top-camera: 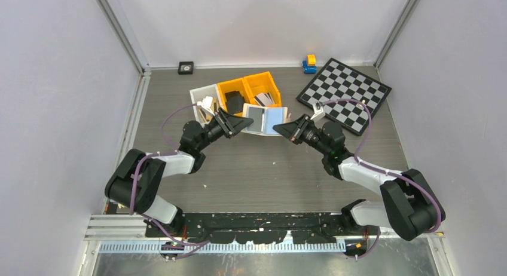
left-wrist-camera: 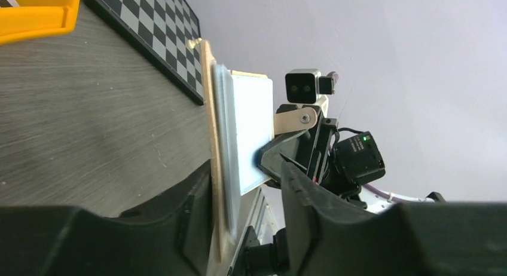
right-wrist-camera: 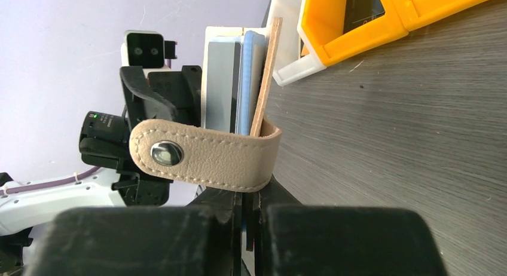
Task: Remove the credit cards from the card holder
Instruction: Remove the credit card from the card holder.
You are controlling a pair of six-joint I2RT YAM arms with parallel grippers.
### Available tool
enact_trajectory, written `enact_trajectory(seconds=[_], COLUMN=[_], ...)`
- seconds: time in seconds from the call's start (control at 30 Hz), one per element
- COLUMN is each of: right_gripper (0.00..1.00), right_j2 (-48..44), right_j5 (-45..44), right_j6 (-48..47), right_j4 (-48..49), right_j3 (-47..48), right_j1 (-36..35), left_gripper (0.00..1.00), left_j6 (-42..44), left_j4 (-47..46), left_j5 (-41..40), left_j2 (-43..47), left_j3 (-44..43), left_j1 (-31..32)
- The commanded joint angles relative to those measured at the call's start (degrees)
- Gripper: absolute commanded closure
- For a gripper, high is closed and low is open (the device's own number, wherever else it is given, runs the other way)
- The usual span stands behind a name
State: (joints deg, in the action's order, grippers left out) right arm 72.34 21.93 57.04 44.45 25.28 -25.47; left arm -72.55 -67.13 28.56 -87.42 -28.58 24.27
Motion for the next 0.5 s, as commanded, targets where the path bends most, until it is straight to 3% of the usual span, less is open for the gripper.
enact_trajectory(seconds=[0.0,0.1,0.2,0.47], right_gripper=[1.0,0.99,1.0,0.99], right_j2=[-0.42,0.73,1.63,2.05], right_j5=[2.69,6.0,8.99,15.53], right_j6=[-1.27,-1.6,-1.34,-2.76], right_j4=[0.57,-1.78,-1.66,-5.2], right_j3=[3.66,5.98,7.43,11.07], right_j1=[0.46,0.81,0.88,1.03], left_gripper=[0.51,0.38,0.34,0.16], left_j6=[4.9,9.31,13.49,8.04], left_j4=[7.56,20.72,30.08,20.01], left_j5=[2.18,6.43,10.76,15.84], left_j2=[6.87,8.99,8.8,6.21], left_j3=[-1.26,-5.79,-10.72,-9.48], left_j1=[-1.39,-1.5,-1.5,-3.47])
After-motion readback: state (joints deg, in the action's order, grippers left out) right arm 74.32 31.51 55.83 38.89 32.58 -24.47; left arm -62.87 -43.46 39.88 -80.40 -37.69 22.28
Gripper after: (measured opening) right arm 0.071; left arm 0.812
